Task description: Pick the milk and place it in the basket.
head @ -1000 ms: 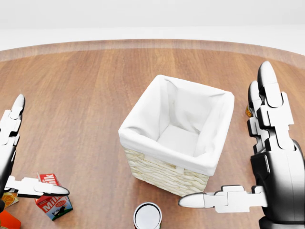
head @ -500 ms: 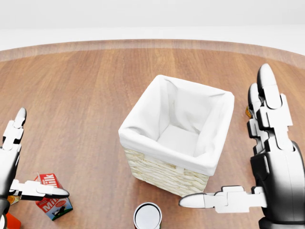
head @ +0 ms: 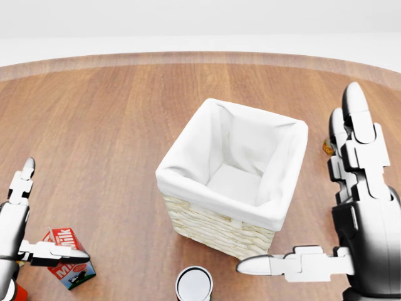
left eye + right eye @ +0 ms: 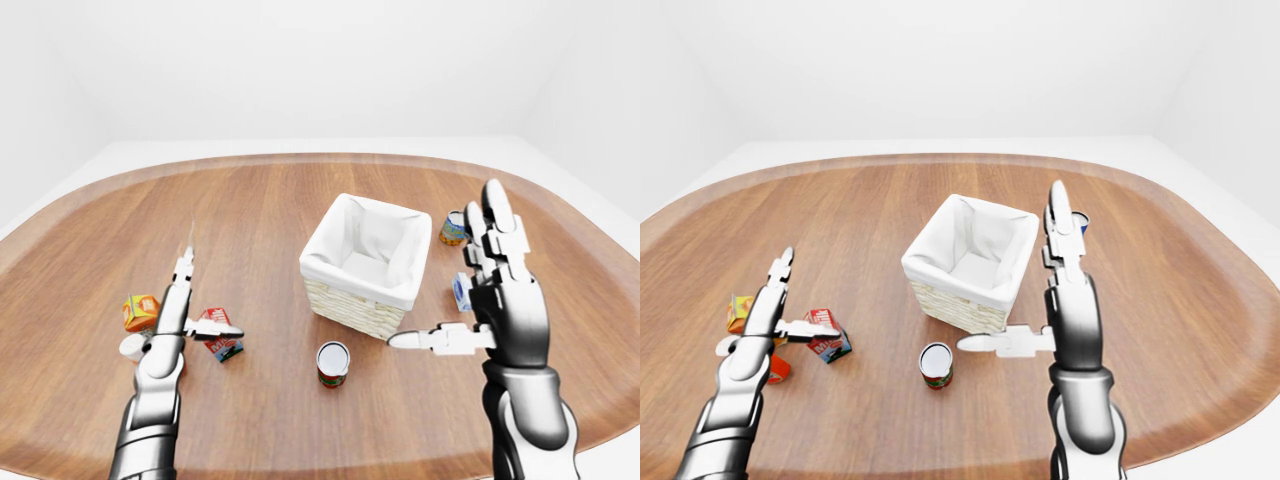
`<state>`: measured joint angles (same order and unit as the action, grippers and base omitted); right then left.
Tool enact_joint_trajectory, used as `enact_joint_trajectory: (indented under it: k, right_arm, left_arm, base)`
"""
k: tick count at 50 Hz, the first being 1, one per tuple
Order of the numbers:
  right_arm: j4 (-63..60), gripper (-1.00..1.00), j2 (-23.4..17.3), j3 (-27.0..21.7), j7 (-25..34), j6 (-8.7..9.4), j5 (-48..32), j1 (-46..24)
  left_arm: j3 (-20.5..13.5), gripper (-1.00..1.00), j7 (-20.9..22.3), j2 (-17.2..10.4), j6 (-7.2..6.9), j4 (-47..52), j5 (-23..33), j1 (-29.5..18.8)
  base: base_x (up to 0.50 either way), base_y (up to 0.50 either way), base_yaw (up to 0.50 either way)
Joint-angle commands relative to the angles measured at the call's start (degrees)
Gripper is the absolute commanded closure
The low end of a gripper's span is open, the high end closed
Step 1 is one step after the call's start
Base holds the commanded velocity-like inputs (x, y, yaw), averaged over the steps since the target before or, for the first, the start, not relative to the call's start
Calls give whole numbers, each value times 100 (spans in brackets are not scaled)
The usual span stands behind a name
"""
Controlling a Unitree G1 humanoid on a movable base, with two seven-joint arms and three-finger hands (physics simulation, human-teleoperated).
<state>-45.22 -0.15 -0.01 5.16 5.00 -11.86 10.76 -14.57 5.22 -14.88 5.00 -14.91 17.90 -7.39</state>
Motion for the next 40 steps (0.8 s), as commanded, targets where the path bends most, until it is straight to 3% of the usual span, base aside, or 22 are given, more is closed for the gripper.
enact_joint_trajectory:
  k: [1,13,22,40]
  right_arm:
    - [-32,-100,4,-5,-10,0,0,2]
    - [-61,-100,0,33,-14,0,-21,10]
    - [-125,-100,-2,49,-9,0,-35,-5]
    - [-210,-100,-4,54,8,0,-23,2]
  left_arm:
    - [63,-100,-136,-55,0,-389,36,-89]
    - [130,-100,-190,-48,0,-562,58,-110]
    - [191,-100,-490,-205,0,-1391,119,-445]
    - [319,-100,-773,-291,0,-2052,185,-647]
  base:
    - [0,0,0]
    - [0,0,0]
    - [0,0,0]
    - [0,0,0]
